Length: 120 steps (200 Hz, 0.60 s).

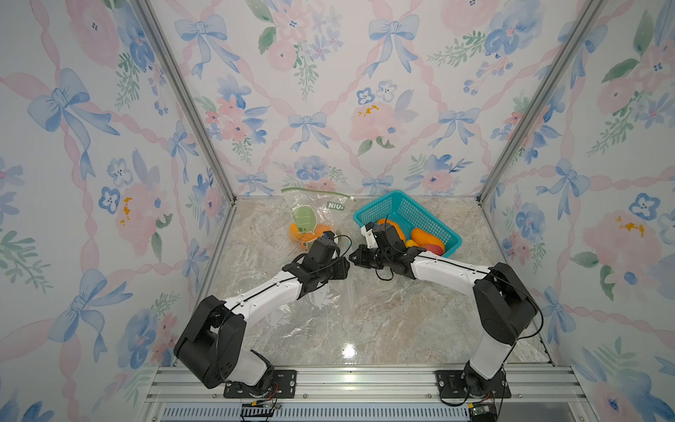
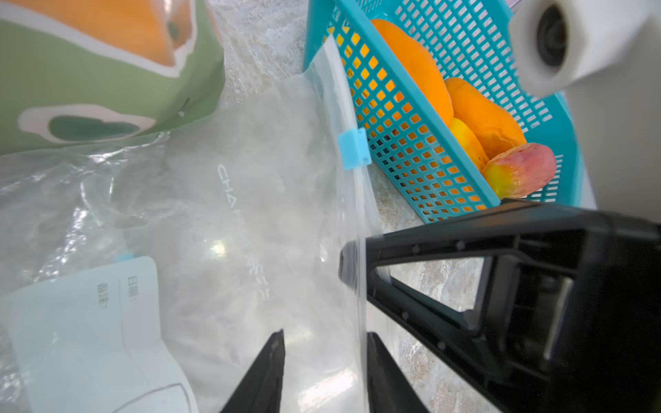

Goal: Place the mango in a zip-top bag and seal the zipper
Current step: Open the zipper food storage bag.

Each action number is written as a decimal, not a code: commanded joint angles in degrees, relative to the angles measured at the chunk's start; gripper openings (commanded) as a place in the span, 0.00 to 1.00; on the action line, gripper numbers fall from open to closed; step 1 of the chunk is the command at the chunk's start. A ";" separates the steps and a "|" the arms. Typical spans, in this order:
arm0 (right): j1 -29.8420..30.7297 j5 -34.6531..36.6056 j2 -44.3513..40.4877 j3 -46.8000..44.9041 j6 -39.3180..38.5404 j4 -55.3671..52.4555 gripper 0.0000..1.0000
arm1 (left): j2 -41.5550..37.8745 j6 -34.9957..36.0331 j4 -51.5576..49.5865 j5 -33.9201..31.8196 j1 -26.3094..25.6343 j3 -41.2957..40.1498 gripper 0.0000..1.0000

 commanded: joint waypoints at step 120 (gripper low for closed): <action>1.48 12.19 -3.52 4.08 -10.09 -16.27 0.00 | -0.23 -1.18 1.85 -1.79 -0.48 -0.19 0.00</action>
